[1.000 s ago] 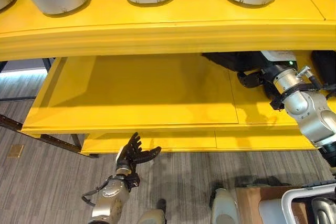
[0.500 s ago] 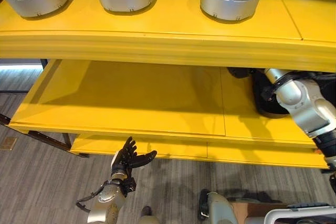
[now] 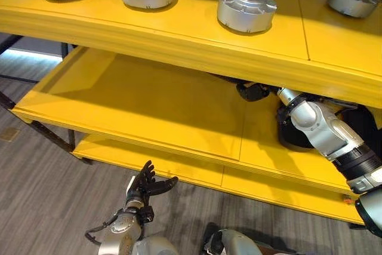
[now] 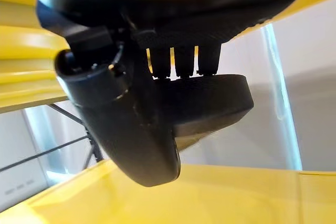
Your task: Move parts from the plastic box to the shelf.
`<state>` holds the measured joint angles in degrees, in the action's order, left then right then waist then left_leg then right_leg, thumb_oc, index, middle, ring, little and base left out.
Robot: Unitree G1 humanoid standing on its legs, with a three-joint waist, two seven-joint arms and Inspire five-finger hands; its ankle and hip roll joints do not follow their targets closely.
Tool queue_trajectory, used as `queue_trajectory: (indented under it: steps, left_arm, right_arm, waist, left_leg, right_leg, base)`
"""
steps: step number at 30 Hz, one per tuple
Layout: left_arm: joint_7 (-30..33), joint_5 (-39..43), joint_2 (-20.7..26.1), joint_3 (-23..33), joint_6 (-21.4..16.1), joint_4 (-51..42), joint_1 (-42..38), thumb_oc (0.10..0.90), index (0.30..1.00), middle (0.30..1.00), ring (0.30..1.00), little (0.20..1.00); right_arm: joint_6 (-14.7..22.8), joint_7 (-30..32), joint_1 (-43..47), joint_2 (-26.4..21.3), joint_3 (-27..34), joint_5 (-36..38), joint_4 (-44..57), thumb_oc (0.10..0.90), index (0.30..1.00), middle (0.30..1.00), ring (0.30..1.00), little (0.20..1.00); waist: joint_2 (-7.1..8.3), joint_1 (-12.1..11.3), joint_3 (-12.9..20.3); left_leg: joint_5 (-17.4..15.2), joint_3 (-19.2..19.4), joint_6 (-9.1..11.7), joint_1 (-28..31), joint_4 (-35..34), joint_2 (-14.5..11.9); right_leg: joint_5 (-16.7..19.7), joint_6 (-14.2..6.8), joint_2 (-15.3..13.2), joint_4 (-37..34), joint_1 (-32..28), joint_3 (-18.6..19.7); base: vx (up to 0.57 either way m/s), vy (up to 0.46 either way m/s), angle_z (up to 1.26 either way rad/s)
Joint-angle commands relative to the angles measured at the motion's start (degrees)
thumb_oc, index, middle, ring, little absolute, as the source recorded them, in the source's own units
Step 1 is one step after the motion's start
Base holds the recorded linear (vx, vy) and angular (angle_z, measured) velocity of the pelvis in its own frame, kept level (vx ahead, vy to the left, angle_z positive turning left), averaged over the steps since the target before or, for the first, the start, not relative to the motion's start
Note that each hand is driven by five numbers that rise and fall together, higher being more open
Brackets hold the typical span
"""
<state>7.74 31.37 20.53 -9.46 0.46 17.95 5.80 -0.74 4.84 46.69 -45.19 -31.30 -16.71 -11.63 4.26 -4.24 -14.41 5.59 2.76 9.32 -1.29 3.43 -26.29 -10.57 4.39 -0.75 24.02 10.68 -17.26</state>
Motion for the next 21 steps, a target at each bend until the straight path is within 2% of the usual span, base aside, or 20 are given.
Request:
queue_trajectory:
  steps: [1, 2, 3, 4, 6, 9, 10, 14, 15, 21]
  left_arm:
    - [-1.62, 0.93, 2.26, 0.22, -4.45, -8.05, -1.35, 0.9, 1.0, 1.0, 1.0, 1.0]
    - [-1.82, 0.99, 2.41, 0.03, -4.4, -8.29, -1.61, 0.9, 1.0, 1.0, 1.0, 1.0]
    - [-2.03, 0.84, 2.67, -0.57, -4.51, -8.72, -2.15, 0.9, 1.0, 1.0, 1.0, 1.0]
    - [-1.79, 0.82, 2.71, -0.95, -4.55, -8.78, -2.47, 0.9, 1.0, 1.0, 1.0, 1.0]
    - [-1.32, 0.84, 3.03, -0.92, -4.72, -9.21, -2.94, 0.9, 1.0, 1.0, 1.0, 1.0]
    - [-1.18, 0.48, 3.62, -0.95, -4.71, -9.33, -3.64, 0.9, 1.0, 1.0, 1.0, 1.0]
    - [-1.18, 0.3, 4.04, -1.09, -4.81, -9.42, -4.13, 0.9, 1.0, 1.0, 1.0, 1.0]
    - [-1.37, 0.06, 4.77, -1.39, -4.92, -9.42, -5.2, 0.9, 1.0, 1.0, 1.0, 1.0]
    - [-1.51, 0.11, 5.06, -1.85, -4.99, -9.18, -5.73, 0.9, 1.0, 1.0, 1.0, 1.0]
    - [-1.57, 0.17, 5.38, -2.37, -5.05, -9.06, -6.48, 0.9, 1.0, 1.0, 1.0, 1.0]
  right_arm:
    - [1.44, 6.44, 7.16, -3.13, 9.4, -0.24, 3.65, 0.4, 0.3, 0.3, 0.3, 0.3]
    - [1.29, 6.26, 6.99, -3.23, 9.57, -0.42, 3.69, 0.4, 0.3, 0.3, 0.3, 0.3]
    - [1.06, 6.47, 6.13, -2.91, 10.37, -1.05, 3.56, 0.4, 0.3, 0.3, 0.3, 0.3]
    - [0.75, 6.52, 6.03, -2.54, 10.65, -1.45, 3.64, 0.4, 0.3, 0.3, 0.3, 0.3]
    - [0.55, 6.73, 5.96, -2.12, 10.71, -1.9, 3.65, 0.4, 0.3, 0.3, 0.3, 0.3]
    - [0.43, 6.78, 5.75, -1.65, 11.1, -2.02, 3.85, 0.4, 0.3, 0.3, 0.3, 0.3]
    - [0.25, 7.09, 5.85, -1.03, 11.25, -2.36, 3.78, 0.4, 0.3, 0.3, 0.3, 0.3]
    - [-0.03, 7.28, 7.03, -0.85, 11.23, -2.43, 3.3, 0.4, 0.3, 0.3, 0.3, 0.3]
    - [-0.21, 7.66, 7.98, -0.52, 11.29, -2.23, 2.42, 0.4, 0.3, 0.3, 0.3, 0.3]
    - [-0.71, 7.81, 9.95, 0.68, 10.3, -1.78, -0.35, 0.4, 0.3, 0.3, 0.3, 0.3]
  waist:
    - [-0.11, 0.35, 5.43]
    - [-0.05, 0.2, 5.33]
    - [0.15, 0.4, 5.09]
    - [0.16, 0.26, 4.81]
    - [0.38, -0.04, 4.26]
    - [0.79, -0.09, 4.26]
    - [1.17, -0.02, 4.17]
    - [1.87, 0.03, 3.91]
    - [2.15, 0.19, 3.79]
    - [2.58, 0.36, 3.12]
  left_leg:
    - [-0.93, -0.57, 0.56, -0.52, 2.71, 2.44]
    - [-2.72, -0.92, 0.46, -0.87, 4.9, 3.65]
    - [-6.82, -0.58, 0.26, -0.87, 9.24, 5.81]
    - [-8.97, -0.64, -0.05, -0.77, 11.62, 6.96]
    - [-12.21, -0.03, -0.77, -0.7, 14.94, 8.64]
    - [-14.49, 0.32, -1.35, -1.41, 17.97, 9.84]
    - [-16.69, 0.53, -2.23, -2.27, 20.89, 10.9]
    - [-19.33, 0.96, -2.85, -3.62, 25.16, 11.6]
    - [-20.88, 1.3, -3.24, -3.97, 27.37, 11.51]
    - [-24.3, 2.2, -4.2, -4.1, 32.01, 10.87]
  right_leg:
    - [2.45, -10.88, -10.89, -5.8, -8.32, 5.59]
    - [2.93, -11.28, -11.94, -5.74, -8.9, 5.72]
    - [3.72, -12.45, -14.03, -6.48, -10.71, 6.4]
    - [4.14, -13.05, -15.22, -6.88, -11.22, 7.15]
    - [4.77, -13.88, -16.87, -7.18, -11.53, 8.75]
    - [5.17, -14.47, -17.99, -7.37, -11.36, 9.89]
    - [5.47, -14.83, -18.97, -7.22, -11.03, 10.95]
    - [5.97, -15.33, -19.94, -6.95, -10.12, 12.11]
    - [5.86, -15.27, -19.96, -6.71, -9.89, 12.57]
    - [5.31, -15.25, -19.35, -5.0, -8.83, 14.55]
  base:
    - [0.05, 0.262, -0.16]
    - [0.05, 0.338, 0.04]
    - [0.03, 0.354, 0.19]
    - [0.02, 0.368, 0.17]
    - [-0.02, 0.266, -0.01]
    - [-0.03, 0.165, -0.31]
    - [-0.03, 0.194, -0.24]
    - [-0.04, 0.139, -0.14]
    - [-0.03, 0.102, -0.05]
    - [-0.01, 0.06, -0.18]
